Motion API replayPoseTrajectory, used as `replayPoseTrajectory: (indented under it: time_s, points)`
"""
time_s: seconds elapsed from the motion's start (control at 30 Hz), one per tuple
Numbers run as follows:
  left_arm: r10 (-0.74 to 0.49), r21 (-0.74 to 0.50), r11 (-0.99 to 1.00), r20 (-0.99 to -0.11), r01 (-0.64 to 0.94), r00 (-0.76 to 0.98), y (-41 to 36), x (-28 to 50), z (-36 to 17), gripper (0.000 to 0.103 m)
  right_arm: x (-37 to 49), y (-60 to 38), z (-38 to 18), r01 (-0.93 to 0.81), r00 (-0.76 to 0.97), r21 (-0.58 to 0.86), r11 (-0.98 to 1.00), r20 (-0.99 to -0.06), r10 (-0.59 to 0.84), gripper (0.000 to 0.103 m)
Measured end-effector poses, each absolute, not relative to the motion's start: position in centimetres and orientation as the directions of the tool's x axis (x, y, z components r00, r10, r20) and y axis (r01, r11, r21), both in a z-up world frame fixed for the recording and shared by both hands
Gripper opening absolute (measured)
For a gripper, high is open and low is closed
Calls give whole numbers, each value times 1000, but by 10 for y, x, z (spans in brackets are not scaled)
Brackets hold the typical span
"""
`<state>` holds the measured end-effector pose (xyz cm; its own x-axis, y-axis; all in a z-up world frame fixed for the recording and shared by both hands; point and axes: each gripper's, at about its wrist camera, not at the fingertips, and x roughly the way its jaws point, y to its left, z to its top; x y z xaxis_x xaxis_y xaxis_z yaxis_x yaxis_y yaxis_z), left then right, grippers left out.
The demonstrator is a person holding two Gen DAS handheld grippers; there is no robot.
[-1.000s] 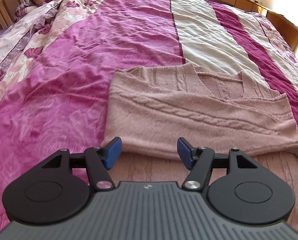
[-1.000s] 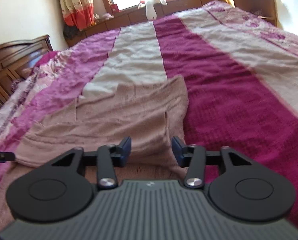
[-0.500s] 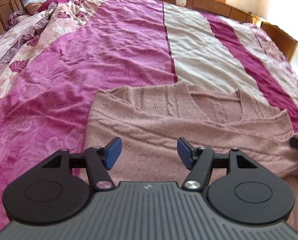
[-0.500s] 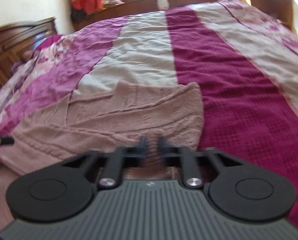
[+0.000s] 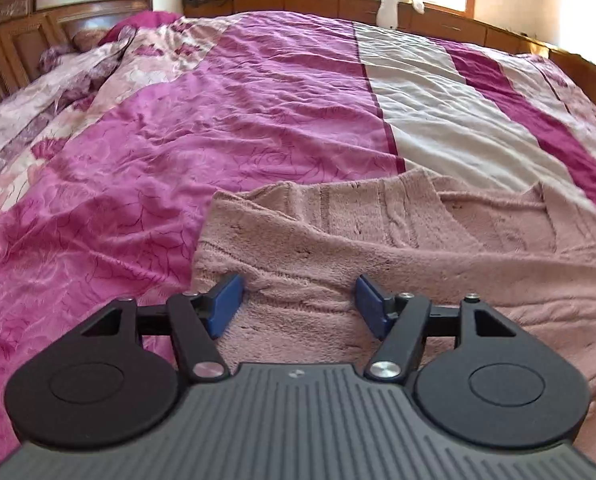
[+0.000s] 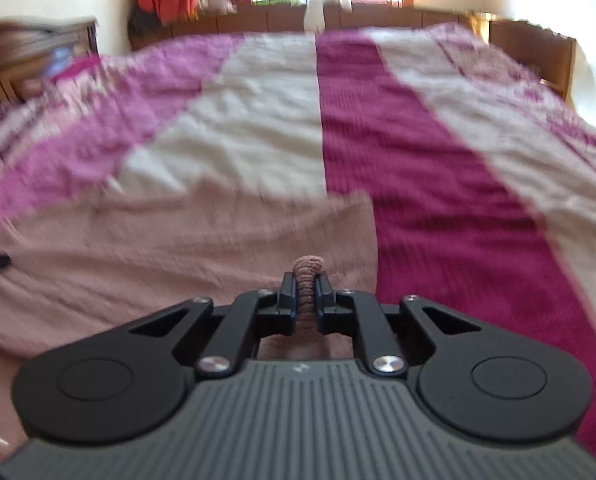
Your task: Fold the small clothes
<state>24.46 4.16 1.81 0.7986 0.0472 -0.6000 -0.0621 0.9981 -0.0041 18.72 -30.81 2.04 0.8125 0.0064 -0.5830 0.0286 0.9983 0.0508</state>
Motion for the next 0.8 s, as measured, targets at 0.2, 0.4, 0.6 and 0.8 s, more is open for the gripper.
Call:
replayPoseTrajectory:
  time_s: [0.2,0.4,0.6,0.8]
  points:
    - [58,35,998,-591,-47,804,39,245,16,75,184,-307,18,45,823,65,997,-568,0,17]
    - [68,105,994,-587,-8,807,34,228,29,76,167,-316,35,76,840,140,987,-542,13,43]
    - [18,46,999,-588,11,808,45,191,63,79,127,-313,59,56,861,190,980,-507,49,44]
    - [9,82,996,-571,46,821,49,145,107,83,83,-309,90,-11,877,265,964,-461,137,44]
